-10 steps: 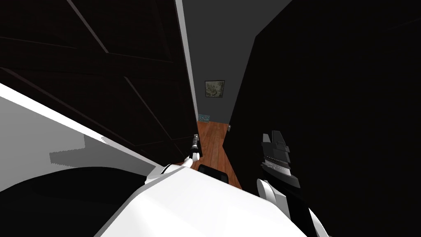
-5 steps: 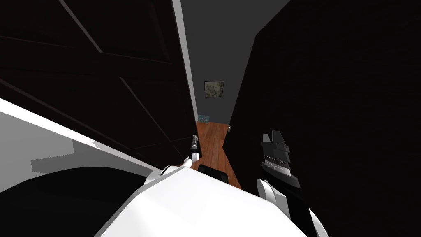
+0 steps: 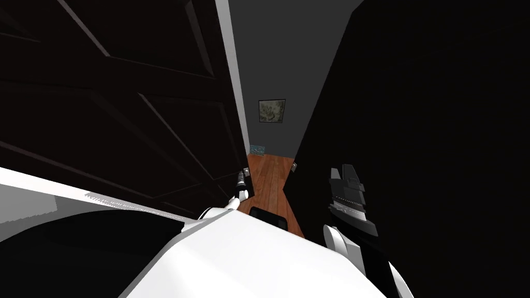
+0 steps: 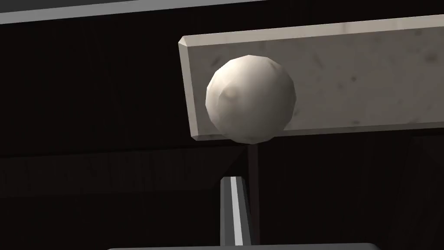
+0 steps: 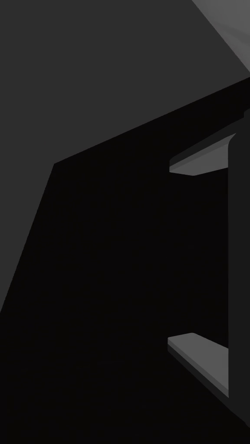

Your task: Push the door open

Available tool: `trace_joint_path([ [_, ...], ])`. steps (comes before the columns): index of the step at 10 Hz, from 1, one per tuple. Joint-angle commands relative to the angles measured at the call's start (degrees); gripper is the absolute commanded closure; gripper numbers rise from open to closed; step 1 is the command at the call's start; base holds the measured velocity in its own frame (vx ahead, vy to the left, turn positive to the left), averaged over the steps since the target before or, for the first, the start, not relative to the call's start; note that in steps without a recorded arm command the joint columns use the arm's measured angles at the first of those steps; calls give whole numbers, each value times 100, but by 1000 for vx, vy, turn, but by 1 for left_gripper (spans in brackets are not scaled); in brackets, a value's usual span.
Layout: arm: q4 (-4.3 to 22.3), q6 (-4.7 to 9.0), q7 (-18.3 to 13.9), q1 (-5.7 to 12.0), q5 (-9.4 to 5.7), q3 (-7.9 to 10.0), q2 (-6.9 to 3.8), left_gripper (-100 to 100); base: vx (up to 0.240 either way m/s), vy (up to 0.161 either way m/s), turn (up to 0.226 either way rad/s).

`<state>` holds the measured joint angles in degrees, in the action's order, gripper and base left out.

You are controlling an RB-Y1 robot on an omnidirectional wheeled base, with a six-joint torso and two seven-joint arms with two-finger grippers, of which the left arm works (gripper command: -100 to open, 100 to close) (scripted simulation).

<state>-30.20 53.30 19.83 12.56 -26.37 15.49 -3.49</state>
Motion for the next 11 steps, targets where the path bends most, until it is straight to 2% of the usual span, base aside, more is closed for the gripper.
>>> trace_joint_path([
  [1, 4, 12, 82, 31, -40, 32, -29, -100, -63, 56, 117],
  [3, 9, 24, 165, 63, -81, 65, 13, -100, -180, -12, 61],
  [4, 13, 34, 239, 91, -117, 94, 104, -100, -198, -59, 87],
  [5, 17, 44, 309, 118, -152, 122, 242, -100, -181, -106, 74],
  [6, 18, 49, 340, 129, -167, 134, 324, -100, -125, -137, 32],
  [7, 23, 49, 340, 129, -167, 134, 324, -100, -50, -104, 5],
  [8, 21, 56, 391, 149, -192, 154, 488, -100, -2, -161, -10],
  [10, 21, 56, 391, 149, -192, 154, 488, -100, 15, -101, 6],
  [11, 22, 60, 418, 159, -206, 165, 602, -100, 48, -136, -42],
])
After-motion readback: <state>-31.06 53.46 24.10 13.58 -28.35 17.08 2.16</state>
